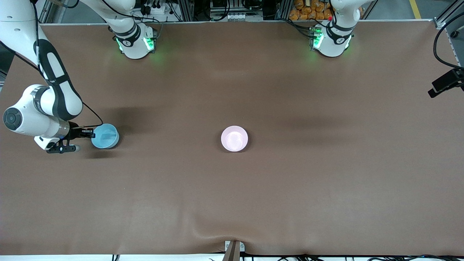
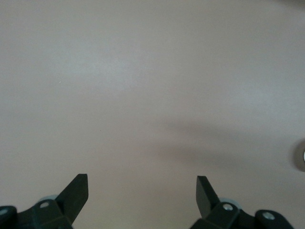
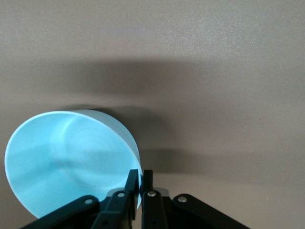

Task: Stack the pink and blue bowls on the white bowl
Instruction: 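Close the right gripper on the light blue bowl's rim, then carry the blue bowl with the right gripper over the pink bowl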

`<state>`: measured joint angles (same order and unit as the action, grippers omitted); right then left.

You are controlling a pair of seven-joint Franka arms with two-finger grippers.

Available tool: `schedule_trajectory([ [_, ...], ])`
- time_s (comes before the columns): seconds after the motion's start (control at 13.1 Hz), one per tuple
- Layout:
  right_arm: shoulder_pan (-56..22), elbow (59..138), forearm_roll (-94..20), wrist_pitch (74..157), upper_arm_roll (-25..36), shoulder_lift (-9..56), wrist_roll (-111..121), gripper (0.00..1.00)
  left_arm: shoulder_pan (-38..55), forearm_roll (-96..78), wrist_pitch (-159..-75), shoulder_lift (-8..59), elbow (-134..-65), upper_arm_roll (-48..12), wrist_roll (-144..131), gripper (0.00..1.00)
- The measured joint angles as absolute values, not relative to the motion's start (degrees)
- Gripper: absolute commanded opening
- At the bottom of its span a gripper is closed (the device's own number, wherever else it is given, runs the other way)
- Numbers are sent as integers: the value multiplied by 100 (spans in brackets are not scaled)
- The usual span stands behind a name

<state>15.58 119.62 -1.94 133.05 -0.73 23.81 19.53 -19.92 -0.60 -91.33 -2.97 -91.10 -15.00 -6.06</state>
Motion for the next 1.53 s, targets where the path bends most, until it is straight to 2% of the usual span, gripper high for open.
schedule_trajectory([
  [0.08, 1558, 11963, -208, 13301, -75, 2372, 1957, 0, -1544, -61, -9127, -297, -9110, -1118, -613, 100],
  [0.23, 1558, 11959, -208, 13281, -79, 2368, 1960, 0, -309, -63, -9079, -297, -9110, 11, -635, 100],
  [0.38, 1558, 11867, -295, 12908, -147, 2311, 1967, 0, 226, -63, -9063, -298, -9111, 503, -668, 100],
  [0.69, 1419, 11401, -962, 11762, -487, 1988, 1814, 0, 245, -63, -9027, -298, -9115, 534, -668, 100],
  [0.92, 927, 11139, -1222, 11414, -584, 1798, 1013, 0, 244, -63, -8962, -298, -9139, 550, -668, 100],
  [1.53, -1473, 10101, -1493, 11159, -643, 1774, -2881, 0, 244, -63, -8940, -298, -9218, 557, -673, 100],
])
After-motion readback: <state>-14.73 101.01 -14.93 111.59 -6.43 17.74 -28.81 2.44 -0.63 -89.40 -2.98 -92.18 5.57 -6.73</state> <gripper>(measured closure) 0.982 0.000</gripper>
